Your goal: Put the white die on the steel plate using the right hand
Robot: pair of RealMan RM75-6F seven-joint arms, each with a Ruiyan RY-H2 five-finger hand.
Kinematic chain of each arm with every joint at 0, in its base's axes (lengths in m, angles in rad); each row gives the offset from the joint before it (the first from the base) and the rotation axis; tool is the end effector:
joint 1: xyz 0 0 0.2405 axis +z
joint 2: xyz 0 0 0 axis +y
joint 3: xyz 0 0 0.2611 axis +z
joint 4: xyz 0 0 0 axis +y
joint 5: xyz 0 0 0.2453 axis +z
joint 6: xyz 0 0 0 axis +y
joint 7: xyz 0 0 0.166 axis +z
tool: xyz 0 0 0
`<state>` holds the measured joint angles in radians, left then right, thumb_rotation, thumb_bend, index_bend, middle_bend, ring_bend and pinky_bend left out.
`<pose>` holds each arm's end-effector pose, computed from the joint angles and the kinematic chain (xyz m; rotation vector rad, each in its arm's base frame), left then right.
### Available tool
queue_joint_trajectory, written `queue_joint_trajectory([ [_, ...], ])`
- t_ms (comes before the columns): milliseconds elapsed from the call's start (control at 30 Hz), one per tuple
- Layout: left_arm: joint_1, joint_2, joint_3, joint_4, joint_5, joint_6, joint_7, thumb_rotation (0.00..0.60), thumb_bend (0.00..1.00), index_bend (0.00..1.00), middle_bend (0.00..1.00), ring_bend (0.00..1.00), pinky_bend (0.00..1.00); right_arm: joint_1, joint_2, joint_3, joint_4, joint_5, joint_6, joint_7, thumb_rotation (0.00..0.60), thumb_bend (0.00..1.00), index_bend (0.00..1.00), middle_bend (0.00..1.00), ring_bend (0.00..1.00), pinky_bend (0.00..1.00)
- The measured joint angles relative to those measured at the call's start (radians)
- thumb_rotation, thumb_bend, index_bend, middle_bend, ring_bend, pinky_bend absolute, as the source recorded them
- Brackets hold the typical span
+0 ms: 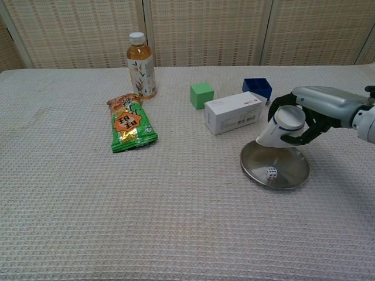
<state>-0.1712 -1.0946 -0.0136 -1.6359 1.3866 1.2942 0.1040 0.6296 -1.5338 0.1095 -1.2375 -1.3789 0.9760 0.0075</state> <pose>-0.3411 0.2223 0.1074 -1.4993 -0.9823 -0.6973 -0.2301 -0.3757 -0.0391 1.8422 -0.9650 0.9357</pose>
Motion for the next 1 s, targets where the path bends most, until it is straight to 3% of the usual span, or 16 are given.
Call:
queue_joint_trajectory([
  [367, 0.002, 0.001, 0.001, -0.002, 0.003, 0.005, -0.002, 0.600, 0.35, 0.09, 0.14, 0.17, 0.37, -0.132, 0.057, -0.007, -0.036, 0.025, 0.202, -0.155, 0.600, 0.27, 0.50, 0.42, 0.39, 0.63],
  [567, -0.001, -0.002, 0.002, -0.004, 0.001, -0.002, 0.013, 0.600, 0.35, 0.09, 0.14, 0.17, 0.37, -0.159, 0.062, -0.007, 0.041, 0.026, 0.203, -0.003, 0.600, 0.27, 0.50, 0.42, 0.39, 0.63],
  [833, -0.006, -0.003, 0.003, -0.008, -0.008, -0.015, 0.024, 0.600, 0.35, 0.09, 0.14, 0.17, 0.37, -0.161, 0.022, -0.030, 0.239, -0.040, 0.173, 0.283, 0.600, 0.27, 0.48, 0.42, 0.38, 0.63],
  [1000, -0.006, -0.002, 0.003, -0.008, -0.010, -0.015, 0.023, 0.600, 0.35, 0.09, 0.14, 0.17, 0.37, -0.161, -0.002, -0.046, 0.298, -0.072, 0.155, 0.345, 0.600, 0.27, 0.39, 0.39, 0.28, 0.56],
])
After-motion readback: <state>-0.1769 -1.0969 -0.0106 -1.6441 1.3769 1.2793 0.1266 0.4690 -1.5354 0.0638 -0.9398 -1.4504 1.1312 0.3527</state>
